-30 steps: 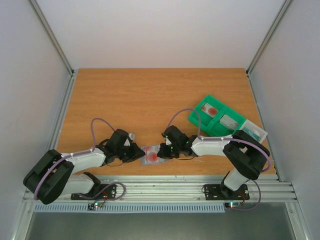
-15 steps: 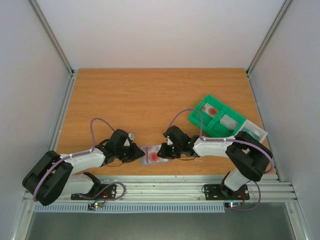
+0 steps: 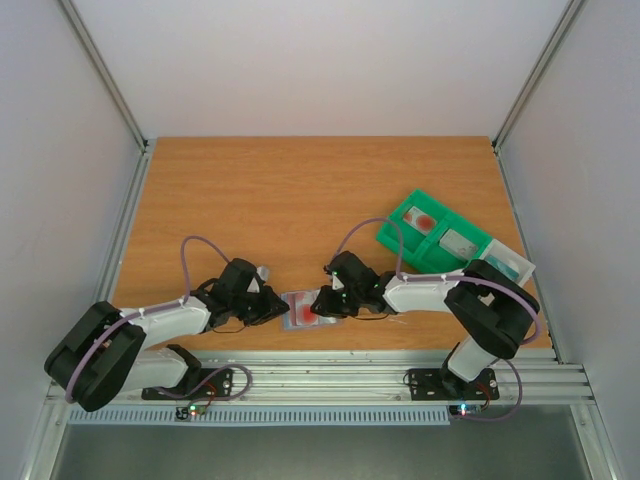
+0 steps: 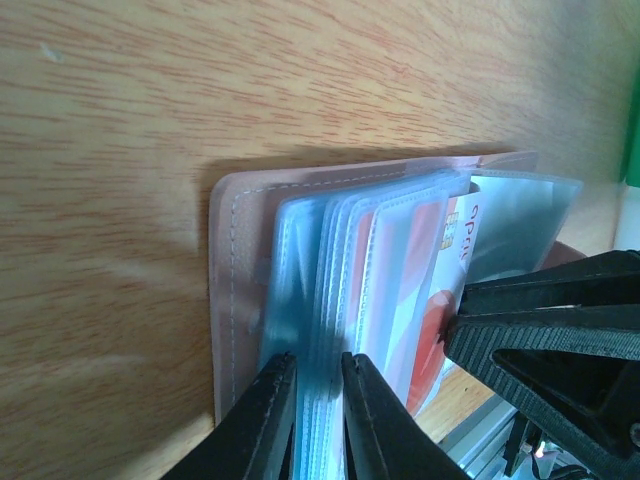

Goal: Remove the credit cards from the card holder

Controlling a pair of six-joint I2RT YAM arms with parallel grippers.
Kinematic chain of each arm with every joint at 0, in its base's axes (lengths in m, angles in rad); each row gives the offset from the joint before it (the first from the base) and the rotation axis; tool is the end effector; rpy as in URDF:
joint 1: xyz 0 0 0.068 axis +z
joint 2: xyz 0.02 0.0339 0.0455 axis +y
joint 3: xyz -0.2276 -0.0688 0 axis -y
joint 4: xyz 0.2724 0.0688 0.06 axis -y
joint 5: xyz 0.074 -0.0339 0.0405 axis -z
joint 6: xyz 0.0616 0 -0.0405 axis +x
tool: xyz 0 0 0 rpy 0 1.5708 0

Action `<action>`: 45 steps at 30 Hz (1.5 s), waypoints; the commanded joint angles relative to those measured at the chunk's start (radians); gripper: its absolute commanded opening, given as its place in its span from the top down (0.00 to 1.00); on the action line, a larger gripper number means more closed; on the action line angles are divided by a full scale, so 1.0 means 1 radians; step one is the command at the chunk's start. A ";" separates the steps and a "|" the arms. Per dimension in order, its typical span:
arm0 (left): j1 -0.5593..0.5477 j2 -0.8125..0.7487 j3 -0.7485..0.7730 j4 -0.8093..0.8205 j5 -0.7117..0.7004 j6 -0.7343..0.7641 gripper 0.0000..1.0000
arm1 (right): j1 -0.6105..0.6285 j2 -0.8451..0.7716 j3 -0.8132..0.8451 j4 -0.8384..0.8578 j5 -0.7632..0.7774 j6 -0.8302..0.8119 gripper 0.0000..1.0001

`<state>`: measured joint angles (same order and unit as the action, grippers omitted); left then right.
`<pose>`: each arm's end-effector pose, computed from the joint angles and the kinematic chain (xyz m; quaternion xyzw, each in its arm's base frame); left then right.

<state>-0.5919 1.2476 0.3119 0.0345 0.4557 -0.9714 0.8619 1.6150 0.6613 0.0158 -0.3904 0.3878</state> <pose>0.1823 -0.1552 0.0442 -0.1006 0.9176 -0.3769 0.0769 0.1867 0.2537 0.0478 -0.2776 0.8921 0.3281 0.1398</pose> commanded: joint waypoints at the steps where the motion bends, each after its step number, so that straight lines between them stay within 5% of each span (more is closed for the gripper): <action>1: -0.004 -0.002 -0.007 -0.062 -0.044 0.011 0.84 | -0.007 0.028 0.000 0.012 -0.003 0.010 0.83; 7: -0.005 -0.005 -0.009 -0.070 -0.054 0.013 0.84 | -0.026 0.003 -0.015 -0.002 0.012 0.001 0.98; 24: -0.005 -0.025 0.028 -0.135 -0.057 0.039 0.84 | -0.067 -0.187 0.029 -0.246 0.042 -0.127 0.99; 39: -0.005 -0.336 0.254 -0.391 0.118 0.156 0.50 | -0.070 -0.430 0.210 -0.627 -0.189 -0.438 0.99; 45: -0.005 -0.418 0.262 -0.303 0.341 0.155 0.43 | -0.070 -0.508 0.281 -0.683 -0.431 -0.497 0.99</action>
<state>-0.5915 0.8726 0.5636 -0.3119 0.6270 -0.8318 0.7963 1.1500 0.8860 -0.5991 -0.6086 -0.0292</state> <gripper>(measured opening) 0.568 0.015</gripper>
